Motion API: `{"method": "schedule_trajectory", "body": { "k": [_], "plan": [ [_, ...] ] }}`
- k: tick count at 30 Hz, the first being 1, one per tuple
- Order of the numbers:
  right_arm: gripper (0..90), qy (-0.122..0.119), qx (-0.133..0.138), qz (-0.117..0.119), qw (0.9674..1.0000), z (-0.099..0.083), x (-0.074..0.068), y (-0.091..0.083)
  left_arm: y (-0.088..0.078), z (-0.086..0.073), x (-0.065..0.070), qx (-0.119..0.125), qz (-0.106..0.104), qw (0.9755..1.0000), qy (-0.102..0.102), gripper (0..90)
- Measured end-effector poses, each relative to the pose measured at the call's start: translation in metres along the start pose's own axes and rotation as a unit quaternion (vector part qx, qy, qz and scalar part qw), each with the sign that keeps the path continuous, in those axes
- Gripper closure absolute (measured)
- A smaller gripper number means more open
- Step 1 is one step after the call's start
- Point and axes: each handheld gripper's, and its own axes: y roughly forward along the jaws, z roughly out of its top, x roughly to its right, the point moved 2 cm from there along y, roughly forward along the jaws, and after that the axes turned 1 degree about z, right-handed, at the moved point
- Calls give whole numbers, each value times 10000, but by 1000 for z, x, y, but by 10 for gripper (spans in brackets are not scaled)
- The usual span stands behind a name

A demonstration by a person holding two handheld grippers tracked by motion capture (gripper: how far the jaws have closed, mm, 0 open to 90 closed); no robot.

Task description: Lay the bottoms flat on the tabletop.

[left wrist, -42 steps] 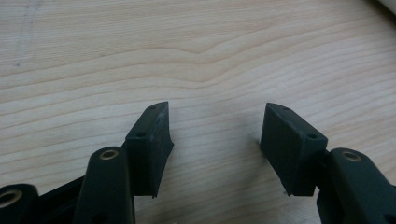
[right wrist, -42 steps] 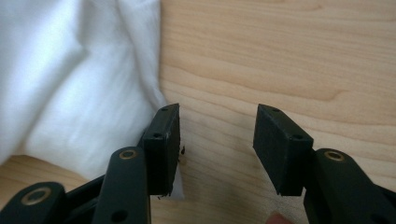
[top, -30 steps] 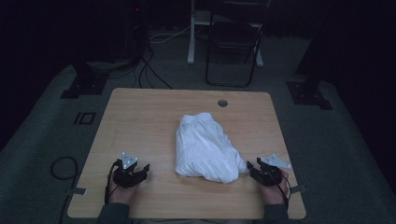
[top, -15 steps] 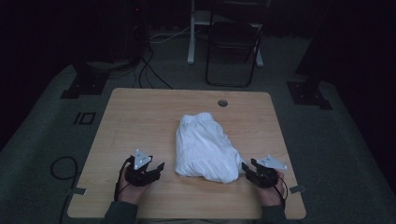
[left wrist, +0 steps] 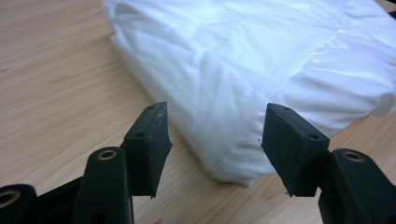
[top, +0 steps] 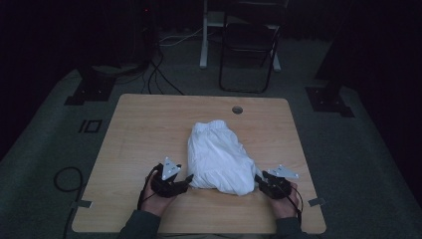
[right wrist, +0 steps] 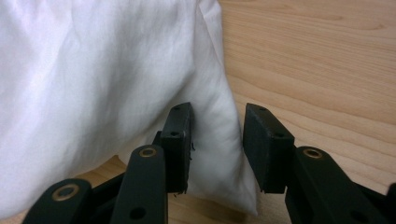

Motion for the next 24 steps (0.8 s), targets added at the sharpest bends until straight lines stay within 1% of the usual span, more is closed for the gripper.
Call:
{"method": "schedule_trajectory", "body": {
  "k": [2,6,11,14,18,19,24],
  "plan": [
    [639,17,-22,15,10000,0,0,1,2,3,4,14,-61,10000,37,408],
    [651,53,-67,54,9999,-1,0,3,7,10,13,50,-269,9996,97,398],
    [654,207,-96,149,9996,-2,3,4,13,19,23,47,-392,9990,203,387],
    [658,253,-101,182,9995,-3,4,4,17,26,29,48,-472,9984,297,378],
    [659,293,-76,220,9993,-3,4,5,25,34,38,53,-591,9974,413,369],
    [659,293,-76,220,9993,-3,4,5,25,34,38,53,-591,9974,413,368],
    [659,288,-73,227,9993,-3,5,5,36,41,48,17,-690,9963,520,366]
  ]
}}
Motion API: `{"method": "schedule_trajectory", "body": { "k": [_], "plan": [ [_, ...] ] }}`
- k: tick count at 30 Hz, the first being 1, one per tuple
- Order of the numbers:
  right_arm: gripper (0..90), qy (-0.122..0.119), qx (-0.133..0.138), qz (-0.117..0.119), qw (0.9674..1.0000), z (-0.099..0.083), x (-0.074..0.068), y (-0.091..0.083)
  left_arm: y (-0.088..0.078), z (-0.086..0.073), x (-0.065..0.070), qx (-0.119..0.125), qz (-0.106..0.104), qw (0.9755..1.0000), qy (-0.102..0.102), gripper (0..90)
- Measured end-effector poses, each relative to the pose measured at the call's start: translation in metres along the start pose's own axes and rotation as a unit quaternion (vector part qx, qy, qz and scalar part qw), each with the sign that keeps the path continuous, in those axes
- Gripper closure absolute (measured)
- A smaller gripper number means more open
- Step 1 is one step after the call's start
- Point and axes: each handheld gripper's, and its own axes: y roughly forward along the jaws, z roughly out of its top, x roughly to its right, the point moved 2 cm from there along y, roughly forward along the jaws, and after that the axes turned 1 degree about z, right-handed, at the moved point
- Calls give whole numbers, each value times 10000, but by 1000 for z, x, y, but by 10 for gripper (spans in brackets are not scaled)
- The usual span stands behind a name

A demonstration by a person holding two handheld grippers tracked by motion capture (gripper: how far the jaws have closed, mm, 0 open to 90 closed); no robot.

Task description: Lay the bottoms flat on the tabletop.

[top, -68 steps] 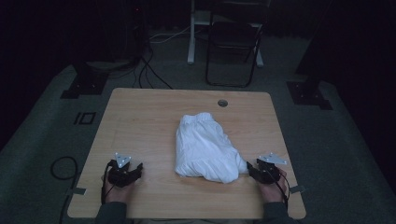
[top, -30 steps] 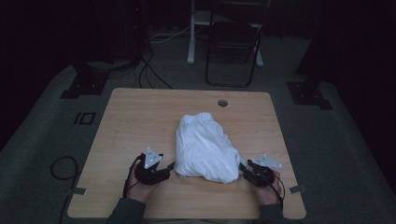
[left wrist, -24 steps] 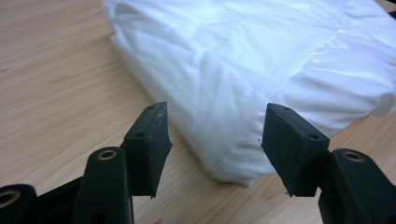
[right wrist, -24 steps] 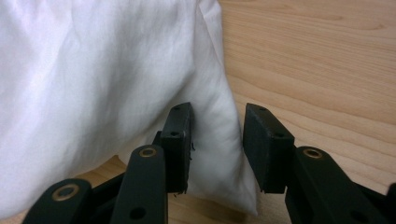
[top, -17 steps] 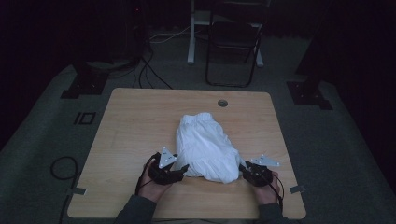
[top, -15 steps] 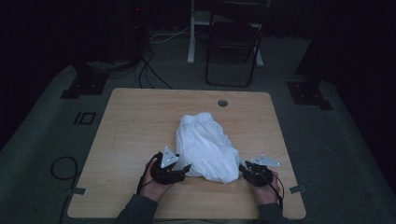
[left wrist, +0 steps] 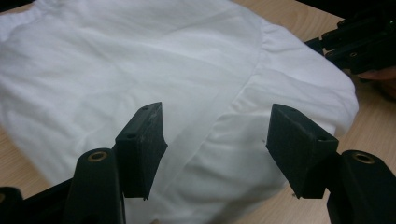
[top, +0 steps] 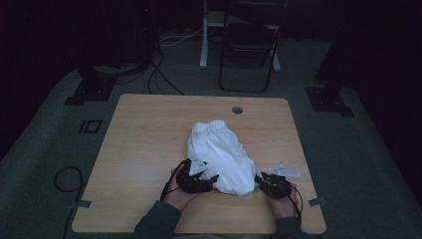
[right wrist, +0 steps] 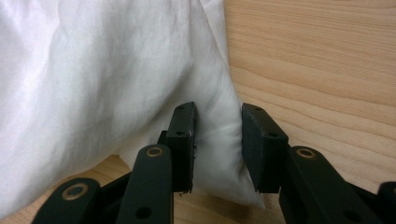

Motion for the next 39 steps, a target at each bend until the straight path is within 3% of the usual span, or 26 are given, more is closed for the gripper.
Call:
{"method": "schedule_trajectory", "body": {
  "k": [8,13,16,19,22,39],
  "plan": [
    [659,-9,3,6,10000,0,0,0,23,12,16,-81,-169,9996,234,340],
    [658,-13,7,15,10000,0,0,0,41,11,17,-252,89,9989,374,345],
    [658,-16,15,28,10000,0,1,0,45,5,13,-381,286,9979,442,482],
    [658,-9,15,31,10000,-1,1,0,42,2,6,-366,333,9982,345,725],
    [658,-4,13,40,10000,-1,1,0,34,2,0,-316,368,9984,297,849],
    [658,82,-2,89,9999,-1,3,0,-6,-22,-32,-207,784,9967,73,870]
  ]
}}
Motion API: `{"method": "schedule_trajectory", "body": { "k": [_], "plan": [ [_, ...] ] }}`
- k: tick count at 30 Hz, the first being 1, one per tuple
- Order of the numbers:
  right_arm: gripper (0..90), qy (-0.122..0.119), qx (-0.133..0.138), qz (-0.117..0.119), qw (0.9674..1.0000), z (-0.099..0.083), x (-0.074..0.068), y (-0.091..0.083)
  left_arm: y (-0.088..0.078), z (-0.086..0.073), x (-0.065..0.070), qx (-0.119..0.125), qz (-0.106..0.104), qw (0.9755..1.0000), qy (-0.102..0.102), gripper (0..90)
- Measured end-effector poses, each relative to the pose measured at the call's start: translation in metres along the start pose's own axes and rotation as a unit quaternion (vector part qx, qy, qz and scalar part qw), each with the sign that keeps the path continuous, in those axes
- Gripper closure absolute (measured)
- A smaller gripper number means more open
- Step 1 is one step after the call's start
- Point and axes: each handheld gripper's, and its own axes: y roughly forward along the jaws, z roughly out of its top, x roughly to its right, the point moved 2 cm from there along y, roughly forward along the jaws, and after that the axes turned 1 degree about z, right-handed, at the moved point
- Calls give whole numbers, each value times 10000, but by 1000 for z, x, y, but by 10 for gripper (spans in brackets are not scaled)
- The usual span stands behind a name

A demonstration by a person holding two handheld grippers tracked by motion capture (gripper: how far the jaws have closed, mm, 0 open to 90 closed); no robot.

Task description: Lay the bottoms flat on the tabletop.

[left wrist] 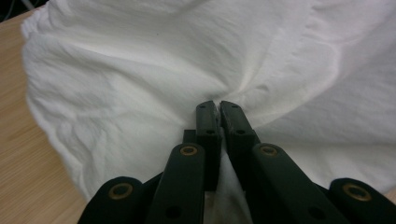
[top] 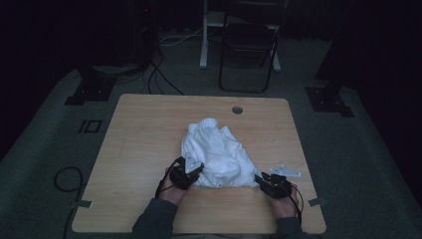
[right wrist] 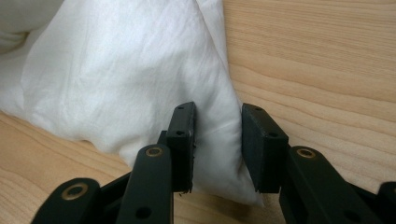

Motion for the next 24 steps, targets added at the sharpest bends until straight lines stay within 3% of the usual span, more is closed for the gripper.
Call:
{"method": "schedule_trajectory", "body": {
  "k": [12,24],
  "plan": [
    [658,83,8,63,9999,0,2,0,-18,-24,-33,-59,384,9986,-347,866],
    [658,83,10,65,9999,0,2,0,-35,-48,-56,-125,741,9950,-657,866]
  ]
}}
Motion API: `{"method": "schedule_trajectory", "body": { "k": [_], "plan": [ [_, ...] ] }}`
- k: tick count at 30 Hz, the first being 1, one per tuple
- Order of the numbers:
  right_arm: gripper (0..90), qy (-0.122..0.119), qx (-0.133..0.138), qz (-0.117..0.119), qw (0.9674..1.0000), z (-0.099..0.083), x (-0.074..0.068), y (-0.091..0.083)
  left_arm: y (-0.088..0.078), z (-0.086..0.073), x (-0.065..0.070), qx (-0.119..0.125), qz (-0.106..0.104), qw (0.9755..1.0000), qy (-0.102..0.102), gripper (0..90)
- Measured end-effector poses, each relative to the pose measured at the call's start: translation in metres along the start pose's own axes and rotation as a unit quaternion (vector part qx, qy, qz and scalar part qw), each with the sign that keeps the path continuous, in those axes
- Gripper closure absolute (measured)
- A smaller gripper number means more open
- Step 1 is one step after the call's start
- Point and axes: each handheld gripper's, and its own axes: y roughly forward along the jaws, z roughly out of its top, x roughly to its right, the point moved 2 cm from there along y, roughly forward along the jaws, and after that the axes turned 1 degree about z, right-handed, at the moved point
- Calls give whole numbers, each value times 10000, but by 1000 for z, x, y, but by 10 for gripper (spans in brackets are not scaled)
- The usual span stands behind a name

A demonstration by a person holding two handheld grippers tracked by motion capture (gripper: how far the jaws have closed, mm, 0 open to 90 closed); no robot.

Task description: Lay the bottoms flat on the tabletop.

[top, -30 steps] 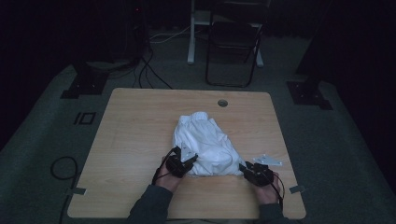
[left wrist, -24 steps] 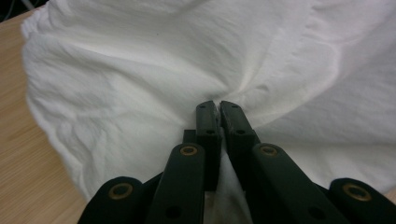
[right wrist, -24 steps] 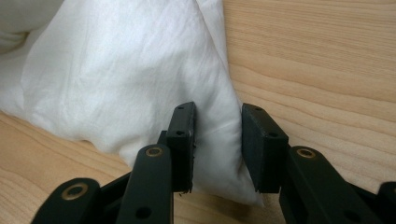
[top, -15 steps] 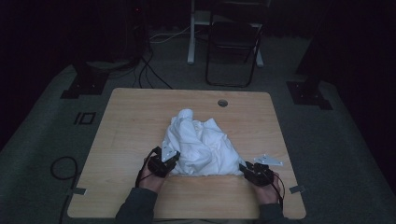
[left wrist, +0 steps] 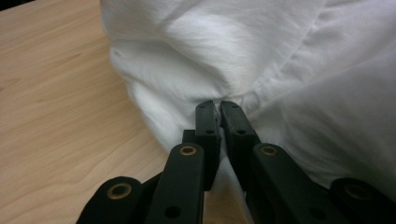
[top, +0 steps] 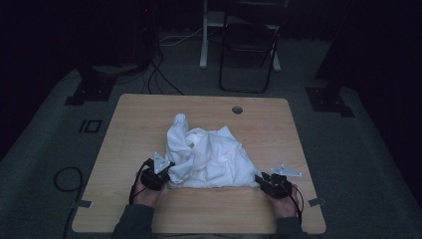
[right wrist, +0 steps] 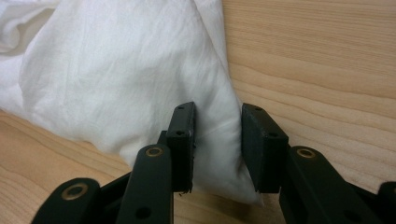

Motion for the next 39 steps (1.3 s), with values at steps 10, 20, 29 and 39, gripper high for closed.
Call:
{"method": "schedule_trajectory", "body": {
  "k": [10,20,29,39],
  "plan": [
    [658,-4,-1,-2,10000,0,0,0,-13,-21,-23,-12,279,9990,-362,853],
    [658,0,-2,-2,10000,0,0,0,-49,-58,-60,-57,707,9932,-929,790],
    [658,-29,-3,-36,10000,0,-1,0,-85,-68,-85,206,1010,9861,-1302,710],
    [658,-57,-10,-54,10000,0,-1,0,-94,-52,-82,425,847,9877,-1245,649]
  ]
}}
